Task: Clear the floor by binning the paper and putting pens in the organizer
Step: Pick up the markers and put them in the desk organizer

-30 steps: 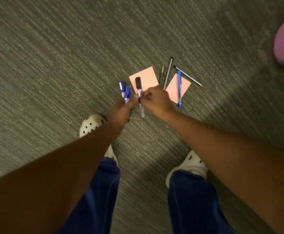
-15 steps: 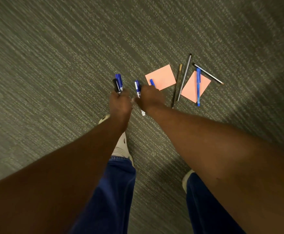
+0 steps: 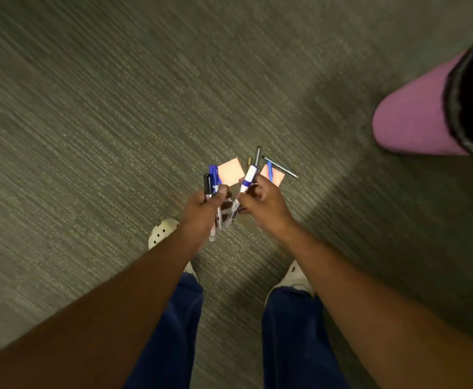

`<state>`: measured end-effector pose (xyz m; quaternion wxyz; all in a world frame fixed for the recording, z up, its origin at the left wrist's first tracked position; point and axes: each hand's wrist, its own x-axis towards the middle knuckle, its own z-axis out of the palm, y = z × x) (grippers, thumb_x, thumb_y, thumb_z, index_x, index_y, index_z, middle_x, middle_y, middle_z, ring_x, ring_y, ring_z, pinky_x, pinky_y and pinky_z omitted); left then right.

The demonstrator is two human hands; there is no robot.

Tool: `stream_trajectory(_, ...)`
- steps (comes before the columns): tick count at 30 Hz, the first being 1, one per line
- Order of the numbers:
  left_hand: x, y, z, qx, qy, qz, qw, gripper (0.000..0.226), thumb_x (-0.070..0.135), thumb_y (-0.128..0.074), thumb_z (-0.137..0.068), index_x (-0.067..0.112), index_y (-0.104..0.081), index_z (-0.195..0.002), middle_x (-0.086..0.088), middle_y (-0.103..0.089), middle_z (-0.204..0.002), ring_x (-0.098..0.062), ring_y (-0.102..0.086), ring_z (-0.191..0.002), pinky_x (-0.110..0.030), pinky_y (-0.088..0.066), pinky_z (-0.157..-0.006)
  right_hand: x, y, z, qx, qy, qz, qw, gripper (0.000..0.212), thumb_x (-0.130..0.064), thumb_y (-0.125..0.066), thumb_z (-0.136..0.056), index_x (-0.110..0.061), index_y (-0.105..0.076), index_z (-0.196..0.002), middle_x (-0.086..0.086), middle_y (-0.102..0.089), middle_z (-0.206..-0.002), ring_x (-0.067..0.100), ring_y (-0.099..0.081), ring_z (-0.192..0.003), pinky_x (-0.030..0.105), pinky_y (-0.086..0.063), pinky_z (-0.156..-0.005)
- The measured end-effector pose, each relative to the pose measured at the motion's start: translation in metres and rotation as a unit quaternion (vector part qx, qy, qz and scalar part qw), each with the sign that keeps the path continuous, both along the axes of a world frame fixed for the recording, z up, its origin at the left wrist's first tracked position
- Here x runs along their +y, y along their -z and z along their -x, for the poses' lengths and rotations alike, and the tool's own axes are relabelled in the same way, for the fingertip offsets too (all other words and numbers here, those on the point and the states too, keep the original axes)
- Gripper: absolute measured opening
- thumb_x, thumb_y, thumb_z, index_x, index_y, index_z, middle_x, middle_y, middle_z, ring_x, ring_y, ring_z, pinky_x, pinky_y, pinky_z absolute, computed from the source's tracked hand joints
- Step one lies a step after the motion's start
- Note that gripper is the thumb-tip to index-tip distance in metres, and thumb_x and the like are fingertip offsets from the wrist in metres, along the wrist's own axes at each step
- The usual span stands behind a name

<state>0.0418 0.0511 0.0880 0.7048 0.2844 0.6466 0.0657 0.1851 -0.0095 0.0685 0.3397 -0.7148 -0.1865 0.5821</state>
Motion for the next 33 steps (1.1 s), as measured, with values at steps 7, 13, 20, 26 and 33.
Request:
stream_trajectory(7,0.037,-0.211,-0.090,-0.141,0.148,-0.056,0.977,0.028,0.023,-0.059,-0.104,0.007,-0.073,-0.122,-0.014,-0.079,-0.104,-0.023,-0.077,-0.088,-0.035,-0.064,-0.075,-0.006,-0.214,-0.067,-0.001,0.097,-0.095,0.991,0.039,-0.010,-0.071,-0.089,-0.045,-0.068,-0.106,0.012,-0.076,-0.099,0.038,-0.075,-0.095,0.065,-0.059,-0.086)
stream_trajectory(13,0.049,-0.406,-0.167,-0.239,0.206,-0.084,0.945,0.032,0.014,-0.054,-0.106,-0.008,-0.065,-0.125,-0.027,-0.073,-0.112,-0.032,-0.073,-0.089,-0.041,-0.064,-0.080,-0.003,-0.420,-0.136,-0.069,0.134,-0.197,0.969,0.082,0.007,-0.066,-0.095,-0.039,-0.030,-0.153,0.021,-0.073,-0.092,0.031,-0.071,-0.086,0.056,-0.061,-0.085)
stream_trajectory(20,0.008,-0.590,-0.226,-0.265,0.317,-0.158,0.897,0.027,0.015,-0.059,-0.104,-0.001,-0.068,-0.124,-0.026,-0.073,-0.117,-0.034,-0.071,-0.099,-0.049,-0.057,-0.095,-0.057,-0.609,-0.177,-0.193,0.160,-0.257,0.934,0.080,0.006,-0.067,-0.093,-0.031,-0.036,-0.158,0.031,-0.071,-0.090,0.027,-0.062,-0.069,0.039,-0.053,-0.067)
stream_trajectory(26,-0.040,-0.667,-0.282,-0.293,0.380,-0.190,0.856,0.029,0.026,-0.062,-0.102,0.006,-0.070,-0.123,-0.020,-0.076,-0.116,-0.036,-0.073,-0.111,-0.049,-0.059,-0.098,-0.129,-0.687,-0.220,-0.256,0.181,-0.277,0.908,0.081,-0.016,-0.073,-0.094,-0.059,-0.032,-0.149,0.005,-0.080,-0.096,0.025,-0.079,-0.090,0.046,-0.062,-0.092)
stream_trajectory(33,-0.117,-0.727,-0.374,-0.326,0.441,-0.188,0.815,0.027,0.041,-0.071,-0.093,0.024,-0.077,-0.114,-0.013,-0.078,-0.115,-0.036,-0.075,-0.107,-0.044,-0.063,-0.083,-0.216,-0.734,-0.293,-0.316,0.229,-0.291,0.874,0.081,-0.016,-0.070,-0.093,-0.049,-0.030,-0.155,-0.004,-0.081,-0.099,0.017,-0.079,-0.087,0.038,-0.064,-0.081)
